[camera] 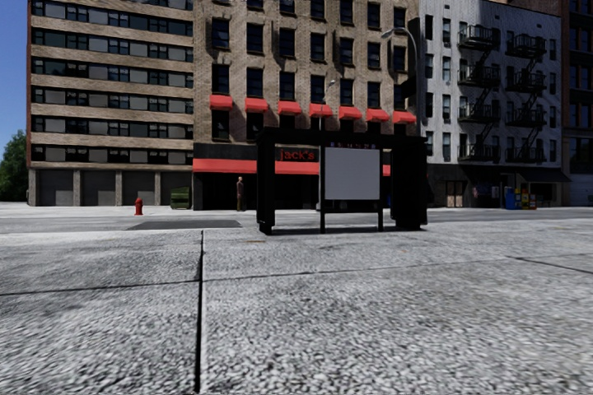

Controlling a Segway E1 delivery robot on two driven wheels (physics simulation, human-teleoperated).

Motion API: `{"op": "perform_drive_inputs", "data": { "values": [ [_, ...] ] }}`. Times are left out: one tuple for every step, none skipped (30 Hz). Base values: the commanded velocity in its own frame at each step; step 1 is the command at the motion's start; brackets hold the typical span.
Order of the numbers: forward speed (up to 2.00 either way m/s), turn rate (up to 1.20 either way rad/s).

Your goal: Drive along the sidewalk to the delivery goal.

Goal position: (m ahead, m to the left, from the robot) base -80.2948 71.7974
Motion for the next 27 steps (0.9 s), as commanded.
{"op": "perform_drive_inputs", "data": {
  "values": [
    [2.00, 0.80],
    [2.00, 0.80],
    [2.00, 0.80],
    [2.00, 0.80],
    [2.00, 0.80],
    [2.00, 0.80],
    [2.00, 0.80],
    [2.00, 0.80],
    [2.00, 0.80],
    [2.00, 0.80],
    [2.00, 0.80],
    [2.00, 0.80],
    [2.00, 0.80],
    [2.00, 0.80],
    [2.00, 0.80],
    [2.00, 0.80],
    [2.00, 0.80],
    [2.00, 0.80],
    [2.00, 0.80],
    [2.00, 0.80],
    [2.00, 0.80],
    [2.00, 0.80],
    [2.00, 0.80],
    [2.00, 0.80],
    [2.00, 0.80],
    [2.00, 0.80],
    [2.00, 0.81]
  ]
}}
